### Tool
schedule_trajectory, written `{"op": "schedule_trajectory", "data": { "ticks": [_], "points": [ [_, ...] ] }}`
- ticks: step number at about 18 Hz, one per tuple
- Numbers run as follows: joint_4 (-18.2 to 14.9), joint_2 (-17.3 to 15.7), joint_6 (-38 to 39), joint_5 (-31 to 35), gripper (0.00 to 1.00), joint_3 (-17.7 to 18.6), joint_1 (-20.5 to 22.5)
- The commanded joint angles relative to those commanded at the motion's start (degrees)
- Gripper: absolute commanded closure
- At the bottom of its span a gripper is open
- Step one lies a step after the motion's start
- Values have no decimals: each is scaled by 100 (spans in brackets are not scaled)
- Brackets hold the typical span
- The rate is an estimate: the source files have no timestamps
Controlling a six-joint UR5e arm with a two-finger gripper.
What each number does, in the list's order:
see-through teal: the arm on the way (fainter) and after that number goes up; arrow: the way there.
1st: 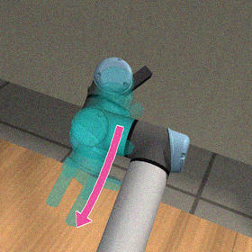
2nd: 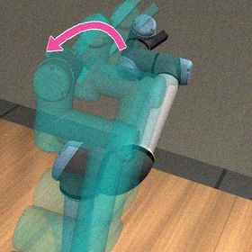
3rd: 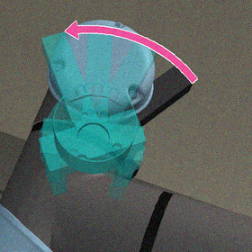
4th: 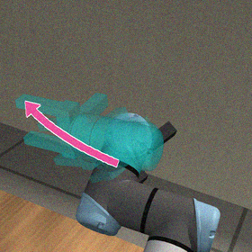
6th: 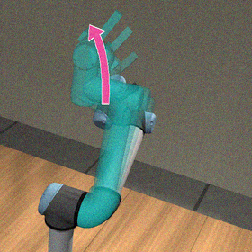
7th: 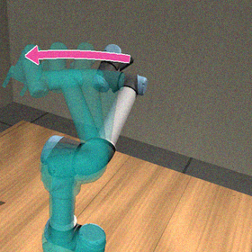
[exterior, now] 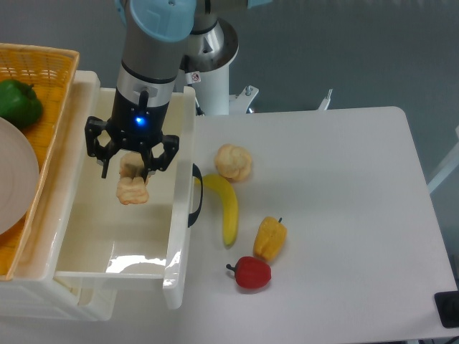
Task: Place the square bread in the upper white drawer
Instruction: 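Lower the square bread into the drawer and hold it there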
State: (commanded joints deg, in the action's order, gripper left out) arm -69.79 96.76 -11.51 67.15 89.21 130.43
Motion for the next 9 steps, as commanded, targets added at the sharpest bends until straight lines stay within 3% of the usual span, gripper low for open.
{"op": "schedule_trajectory", "data": {
  "ticks": [9],
  "points": [
    [18, 0, -9, 26, 33, -9, 202]
  ]
}}
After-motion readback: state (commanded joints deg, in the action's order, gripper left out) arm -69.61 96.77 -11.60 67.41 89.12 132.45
